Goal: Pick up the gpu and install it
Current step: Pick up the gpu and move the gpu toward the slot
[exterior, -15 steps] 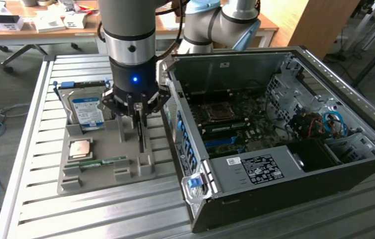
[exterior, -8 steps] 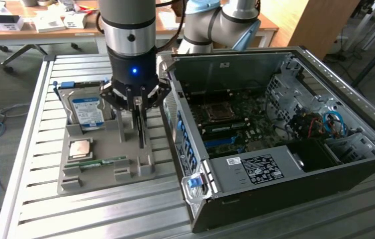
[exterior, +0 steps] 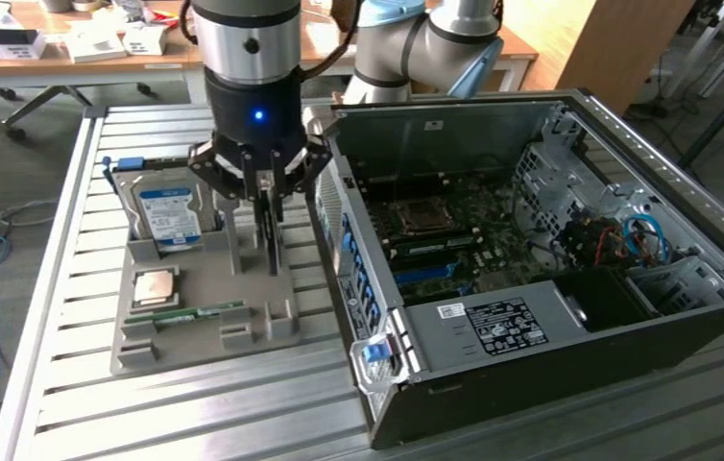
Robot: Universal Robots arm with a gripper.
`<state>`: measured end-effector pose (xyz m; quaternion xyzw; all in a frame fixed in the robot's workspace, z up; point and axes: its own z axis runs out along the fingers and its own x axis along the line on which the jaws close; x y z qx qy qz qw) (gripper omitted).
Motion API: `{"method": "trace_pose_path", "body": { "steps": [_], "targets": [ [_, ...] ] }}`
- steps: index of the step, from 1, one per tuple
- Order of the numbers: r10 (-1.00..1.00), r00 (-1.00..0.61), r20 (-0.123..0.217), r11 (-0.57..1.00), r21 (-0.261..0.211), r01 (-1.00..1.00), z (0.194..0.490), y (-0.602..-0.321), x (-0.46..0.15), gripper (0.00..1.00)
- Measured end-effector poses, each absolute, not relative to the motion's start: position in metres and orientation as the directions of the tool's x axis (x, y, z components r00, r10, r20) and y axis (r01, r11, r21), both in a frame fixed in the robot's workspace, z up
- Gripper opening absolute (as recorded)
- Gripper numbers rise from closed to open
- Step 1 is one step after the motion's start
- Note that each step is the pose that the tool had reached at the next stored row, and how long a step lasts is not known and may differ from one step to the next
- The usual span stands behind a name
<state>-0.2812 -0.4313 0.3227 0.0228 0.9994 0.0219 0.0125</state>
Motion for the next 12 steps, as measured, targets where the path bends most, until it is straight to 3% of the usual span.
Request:
{"method": "trace_pose_path", "body": {
  "steps": [12],
  "targets": [
    [0.041,-0.999,-0.024,0.998,0.044,0.040,0.348,-0.431,-0.281,0.26]
  ]
}}
